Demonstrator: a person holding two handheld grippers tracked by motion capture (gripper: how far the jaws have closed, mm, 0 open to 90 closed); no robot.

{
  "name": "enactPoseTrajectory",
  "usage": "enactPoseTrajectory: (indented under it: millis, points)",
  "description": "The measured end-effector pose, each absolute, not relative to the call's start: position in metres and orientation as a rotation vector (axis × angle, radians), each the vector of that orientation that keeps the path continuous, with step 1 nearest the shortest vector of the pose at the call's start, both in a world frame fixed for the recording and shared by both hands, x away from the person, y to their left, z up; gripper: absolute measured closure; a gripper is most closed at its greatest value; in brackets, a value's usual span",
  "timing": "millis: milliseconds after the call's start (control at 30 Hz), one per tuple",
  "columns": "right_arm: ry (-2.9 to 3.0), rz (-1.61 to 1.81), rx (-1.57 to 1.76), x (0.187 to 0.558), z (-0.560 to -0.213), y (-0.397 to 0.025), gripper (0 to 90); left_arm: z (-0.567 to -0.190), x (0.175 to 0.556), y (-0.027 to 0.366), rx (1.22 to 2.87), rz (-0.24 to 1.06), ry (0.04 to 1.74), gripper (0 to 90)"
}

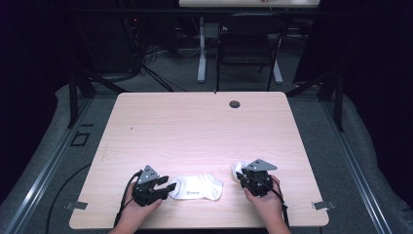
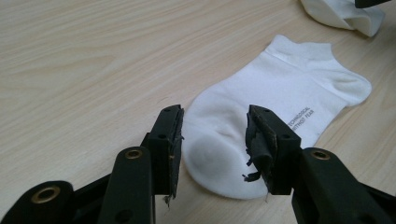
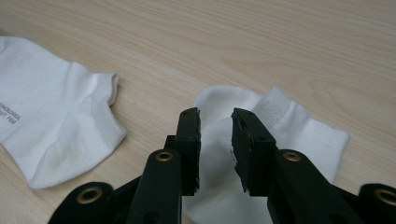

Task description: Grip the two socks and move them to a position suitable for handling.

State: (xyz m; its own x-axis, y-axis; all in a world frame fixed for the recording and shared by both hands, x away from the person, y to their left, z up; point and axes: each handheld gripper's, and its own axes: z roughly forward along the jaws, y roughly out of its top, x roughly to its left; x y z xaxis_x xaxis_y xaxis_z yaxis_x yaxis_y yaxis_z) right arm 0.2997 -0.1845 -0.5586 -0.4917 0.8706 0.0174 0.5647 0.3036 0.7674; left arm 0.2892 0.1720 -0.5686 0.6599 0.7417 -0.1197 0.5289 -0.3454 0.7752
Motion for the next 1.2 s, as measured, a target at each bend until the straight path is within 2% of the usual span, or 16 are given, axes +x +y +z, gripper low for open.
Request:
enactPoseTrajectory:
  millis: [133,267,533,933,1067,1200]
  points:
    - [2.18,1.082,1.283,0.298,-0.557,-0.18,73.0,-0.573,0.29,0.165,2.069,0.324,0.961,55.6]
    - [2.297,1.149,1.221,0.295,-0.561,-0.157,77.8,-0.576,0.291,0.162,2.085,0.321,0.955,55.6]
    - [2.452,1.076,1.09,0.292,-0.574,-0.123,82.9,-0.583,0.291,0.161,2.114,0.305,0.946,56.6]
    - [2.522,1.047,1.094,0.28,-0.575,-0.129,85.0,-0.582,0.277,0.161,2.121,0.263,0.944,57.4]
    - [2.499,1.076,1.091,0.277,-0.568,-0.134,83.0,-0.577,0.275,0.161,2.122,0.254,0.93,57.5]
    - [2.321,1.121,1.142,0.28,-0.553,-0.152,77.0,-0.571,0.277,0.165,2.082,0.279,0.925,56.4]
